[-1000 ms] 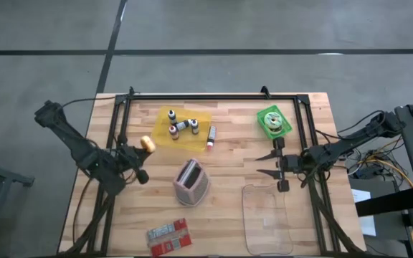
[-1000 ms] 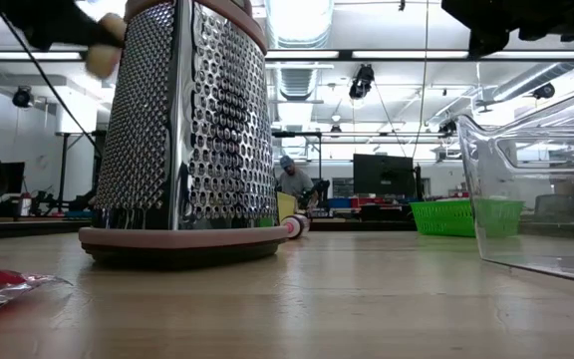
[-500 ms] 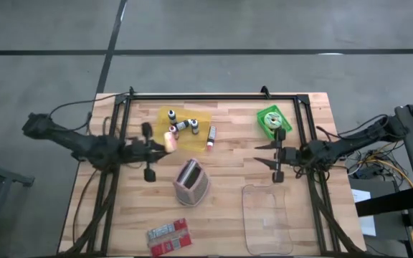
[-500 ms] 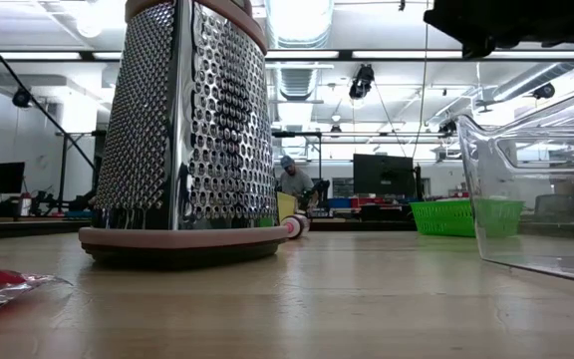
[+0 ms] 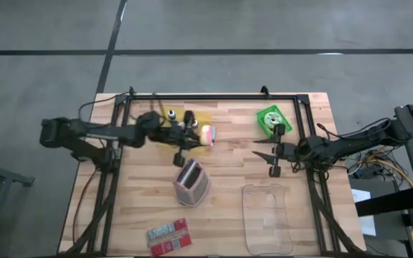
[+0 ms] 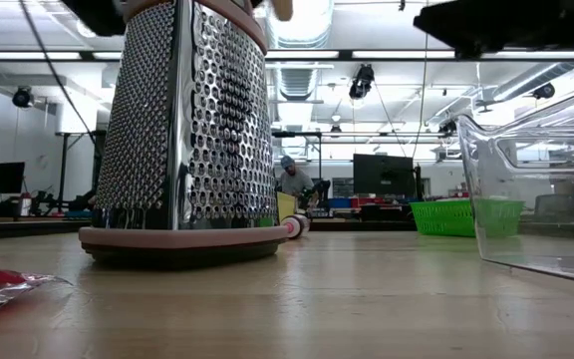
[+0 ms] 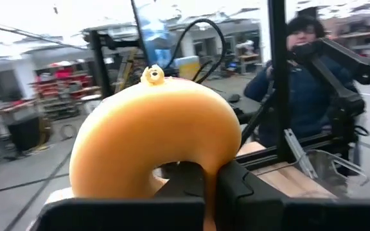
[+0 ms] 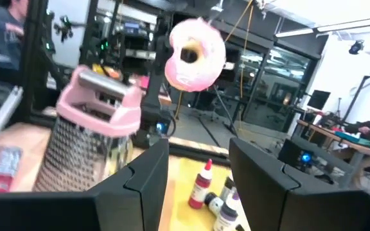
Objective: Pick & Place Food Item
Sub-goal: Put the pink donut into the green bin
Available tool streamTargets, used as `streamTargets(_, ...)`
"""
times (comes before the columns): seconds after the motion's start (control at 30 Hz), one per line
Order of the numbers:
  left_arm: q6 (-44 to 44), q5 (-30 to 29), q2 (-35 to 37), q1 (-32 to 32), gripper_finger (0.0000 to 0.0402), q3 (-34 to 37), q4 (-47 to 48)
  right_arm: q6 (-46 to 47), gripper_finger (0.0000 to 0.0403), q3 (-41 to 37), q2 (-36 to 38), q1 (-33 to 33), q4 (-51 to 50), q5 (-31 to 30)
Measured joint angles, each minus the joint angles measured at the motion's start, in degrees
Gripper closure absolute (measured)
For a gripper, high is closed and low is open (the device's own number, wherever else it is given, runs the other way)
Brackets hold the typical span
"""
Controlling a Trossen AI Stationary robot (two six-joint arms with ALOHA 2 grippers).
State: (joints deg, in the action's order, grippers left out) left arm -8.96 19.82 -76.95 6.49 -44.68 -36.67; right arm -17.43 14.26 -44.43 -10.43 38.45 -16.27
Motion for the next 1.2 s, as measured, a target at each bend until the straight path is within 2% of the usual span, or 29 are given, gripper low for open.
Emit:
streamTargets(0.3, 0.3, 14.1, -16.3, 3.4, 0.0399, -18.4, 0.8, -1.8, 0.024, 1.8, -6.7, 5.1, -0.1, -1.8)
streamTargets(0.53, -2.4, 21.4, -23.2, 6.3, 0.0401, -28.7, 18.1, -3.1, 0.0231, 5.0, -9.0, 5.7, -2.8, -1.5)
streamTargets(0.63, -3.9, 24.0, -24.7, 7.2, 0.0401, -30.6, 25.0, -4.1, 0.0232, 7.1, -7.5, 5.6, -9.6, -1.3)
streamTargets(0.8, -5.4, 24.3, -25.7, 7.9, 0.0401, -30.7, 30.5, -5.5, 0.0232, 12.0, -5.5, 5.5, -24.0, -1.3)
streamTargets(1.0, -7.5, 24.3, -26.0, 8.1, 0.0401, -30.6, 34.5, -8.5, 0.0227, 17.9, -5.6, 5.5, -33.6, -1.2)
streamTargets(1.2, -8.7, 24.3, -26.0, 8.1, 0.0401, -30.5, 34.6, -9.1, 0.0227, 25.3, -8.2, 5.6, -41.8, -1.2)
